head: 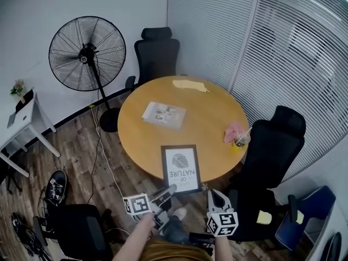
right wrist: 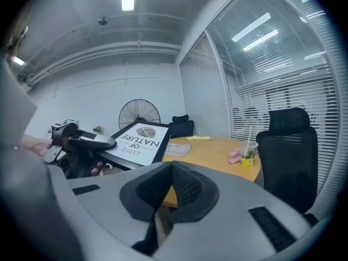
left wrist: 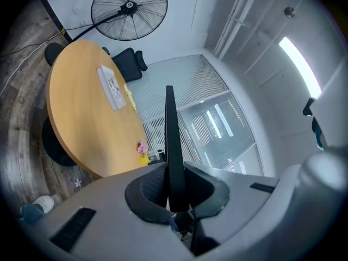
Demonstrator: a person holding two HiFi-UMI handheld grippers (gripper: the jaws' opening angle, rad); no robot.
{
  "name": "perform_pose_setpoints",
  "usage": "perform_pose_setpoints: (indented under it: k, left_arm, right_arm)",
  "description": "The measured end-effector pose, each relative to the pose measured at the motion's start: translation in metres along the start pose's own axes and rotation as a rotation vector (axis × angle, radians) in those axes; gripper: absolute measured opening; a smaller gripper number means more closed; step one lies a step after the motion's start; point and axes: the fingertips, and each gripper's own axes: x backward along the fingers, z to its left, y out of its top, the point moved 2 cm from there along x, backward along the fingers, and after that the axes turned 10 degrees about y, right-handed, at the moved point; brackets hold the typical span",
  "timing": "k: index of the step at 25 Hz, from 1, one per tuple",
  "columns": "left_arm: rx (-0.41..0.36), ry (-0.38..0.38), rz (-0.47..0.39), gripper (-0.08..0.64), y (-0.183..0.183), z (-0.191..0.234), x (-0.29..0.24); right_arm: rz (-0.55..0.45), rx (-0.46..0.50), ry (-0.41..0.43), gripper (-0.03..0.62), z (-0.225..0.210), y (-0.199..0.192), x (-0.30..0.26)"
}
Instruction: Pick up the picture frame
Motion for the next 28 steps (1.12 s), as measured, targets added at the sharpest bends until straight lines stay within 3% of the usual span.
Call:
perform_pose_setpoints:
  k: [4, 8, 11, 15, 21, 28]
  left_arm:
    - [-0.009, 0.049, 0.009, 0.057, -0.002, 0.006, 0.002]
    - [-0.007, -0.007, 0.006, 0.057, -0.003, -0.002, 0.000]
    - [-0.016, 0.035, 0.014, 0.057, -0.004, 0.004, 0.003]
    - [0.002, 0.007, 0.004, 0.057, -0.003, 0.001, 0.002]
    - [-0.004, 0.075, 0.013, 0.057, -0.006, 0.011, 0.005]
    - [0.013, 0.071, 0.014, 0.057, -0.008, 0.011, 0.004]
  right_arm:
    - [0.001, 0.003, -0.004, 0.012, -0.001, 0.001, 0.002]
    - [0.001, 0.001, -0.003, 0.012, 0.001, 0.000, 0.003]
    - [0.005, 0.004, 0.002, 0.012, 0.004, 0.003, 0.003]
    - [0.011, 0.008, 0.003, 0.012, 0.003, 0.003, 0.002]
    - [0.009, 0.002, 0.004, 0.012, 0.000, -0.001, 0.004]
    - [0.011, -0.005, 0.007, 0.012, -0.001, -0.005, 0.007]
